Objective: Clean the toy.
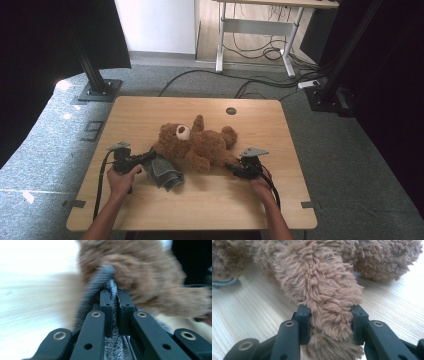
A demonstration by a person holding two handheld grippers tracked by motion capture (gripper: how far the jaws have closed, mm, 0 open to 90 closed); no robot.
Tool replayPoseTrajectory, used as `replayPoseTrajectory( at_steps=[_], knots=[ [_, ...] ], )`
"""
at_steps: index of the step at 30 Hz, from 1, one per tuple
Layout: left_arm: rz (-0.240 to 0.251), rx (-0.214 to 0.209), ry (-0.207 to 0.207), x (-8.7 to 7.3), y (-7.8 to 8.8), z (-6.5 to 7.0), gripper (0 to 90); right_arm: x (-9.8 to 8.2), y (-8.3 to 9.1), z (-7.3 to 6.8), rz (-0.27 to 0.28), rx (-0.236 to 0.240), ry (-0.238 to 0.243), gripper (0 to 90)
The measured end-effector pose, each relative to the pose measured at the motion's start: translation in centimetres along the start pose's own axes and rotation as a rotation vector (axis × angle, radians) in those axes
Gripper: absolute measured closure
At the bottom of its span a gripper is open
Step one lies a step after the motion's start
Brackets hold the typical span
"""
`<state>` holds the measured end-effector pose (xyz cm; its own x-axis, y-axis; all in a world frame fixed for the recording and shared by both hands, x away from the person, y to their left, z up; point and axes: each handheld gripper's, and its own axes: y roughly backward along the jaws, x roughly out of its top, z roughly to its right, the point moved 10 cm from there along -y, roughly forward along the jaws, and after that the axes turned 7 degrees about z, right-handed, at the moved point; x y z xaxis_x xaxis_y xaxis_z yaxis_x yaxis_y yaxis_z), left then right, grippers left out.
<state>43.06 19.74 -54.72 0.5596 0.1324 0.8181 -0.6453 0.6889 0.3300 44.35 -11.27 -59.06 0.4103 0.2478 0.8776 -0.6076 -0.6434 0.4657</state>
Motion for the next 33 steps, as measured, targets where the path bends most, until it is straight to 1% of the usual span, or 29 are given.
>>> replayPoseTrajectory(
  at_steps=[2,3,5,6,7,10,11,12,13,15,16,17,19,20,21,22,23,24,27,29,31,33],
  knots=[
    [-0.002,-0.064,-0.031,0.4,0.1,1.9,84.4,0.0,0.0,-0.1,0.0,0.006,-0.002,61.6],
    [-0.004,-0.098,-0.053,0.7,0.0,3.0,84.3,0.0,-0.1,-0.1,0.003,0.009,-0.001,61.7],
    [-0.002,-0.148,-0.085,1.0,-0.3,4.6,84.3,0.1,-0.2,-0.2,0.003,0.012,-0.002,61.9],
    [-0.005,-0.163,-0.109,1.2,-0.7,5.4,84.3,0.1,-0.2,-0.3,0.002,0.014,-0.003,62.0],
    [-0.005,-0.17,-0.119,1.4,-1.1,5.9,84.3,0.1,-0.2,-0.4,0.002,0.017,-0.003,62.2],
    [0.0,-0.192,-0.126,2.0,-2.3,6.9,84.3,0.1,-0.2,-0.5,0.001,0.024,0.0,62.4],
    [-0.002,-0.213,-0.128,2.2,-2.9,7.4,84.3,0.1,-0.2,-0.5,0.0,0.025,-0.001,62.5],
    [-0.008,-0.226,-0.129,2.2,-3.3,7.8,84.2,0.1,-0.2,-0.5,0.0,0.025,-0.001,62.5],
    [-0.016,-0.236,-0.141,2.3,-4.0,8.4,84.2,0.1,-0.2,-0.5,0.0,0.025,0.0,62.5],
    [-0.033,-0.247,-0.148,2.2,-4.9,9.2,84.1,0.1,-0.3,-0.5,0.001,0.027,0.001,62.6],
    [-0.044,-0.242,-0.158,2.2,-5.6,9.6,84.1,0.1,-0.3,-0.5,0.001,0.027,0.002,62.6],
    [-0.054,-0.231,-0.163,2.1,-6.2,9.7,84.0,0.1,-0.3,-0.5,0.002,0.029,0.003,62.7],
    [-0.069,-0.223,-0.139,2.0,-7.2,9.7,83.9,0.1,-0.3,-0.6,0.001,0.032,0.006,62.8],
    [-0.08,-0.219,-0.135,1.9,-7.5,9.6,83.8,0.1,-0.3,-0.7,0.002,0.033,0.006,62.8],
    [-0.107,-0.21,-0.129,1.5,-8.1,9.2,83.7,0.1,-0.3,-0.7,0.0,0.034,0.007,62.8],
    [-0.117,-0.2,-0.131,1.3,-8.4,8.9,83.6,0.1,-0.3,-0.8,0.0,0.037,0.012,62.8],
    [-0.128,-0.181,-0.135,1.1,-8.5,8.5,83.6,0.1,-0.3,-0.8,0.002,0.039,0.015,62.8],
    [-0.131,-0.166,-0.139,1.0,-8.5,8.1,83.6,0.1,-0.3,-0.9,0.0,0.04,0.019,62.8],
    [-0.11,-0.145,-0.126,1.1,-7.9,7.1,83.8,0.2,-0.3,-1.0,0.002,0.047,0.023,62.9],
    [-0.093,-0.138,-0.112,1.3,-7.2,6.4,83.9,0.1,-0.3,-1.0,-0.001,0.05,0.023,62.9],
    [-0.089,-0.136,-0.105,1.2,-6.7,6.0,84.0,0.1,-0.2,-1.1,0.0,0.056,0.025,62.9],
    [-0.086,-0.132,-0.109,1.2,-6.2,5.6,84.0,0.1,-0.3,-1.1,0.001,0.058,0.029,62.9]
  ],
)
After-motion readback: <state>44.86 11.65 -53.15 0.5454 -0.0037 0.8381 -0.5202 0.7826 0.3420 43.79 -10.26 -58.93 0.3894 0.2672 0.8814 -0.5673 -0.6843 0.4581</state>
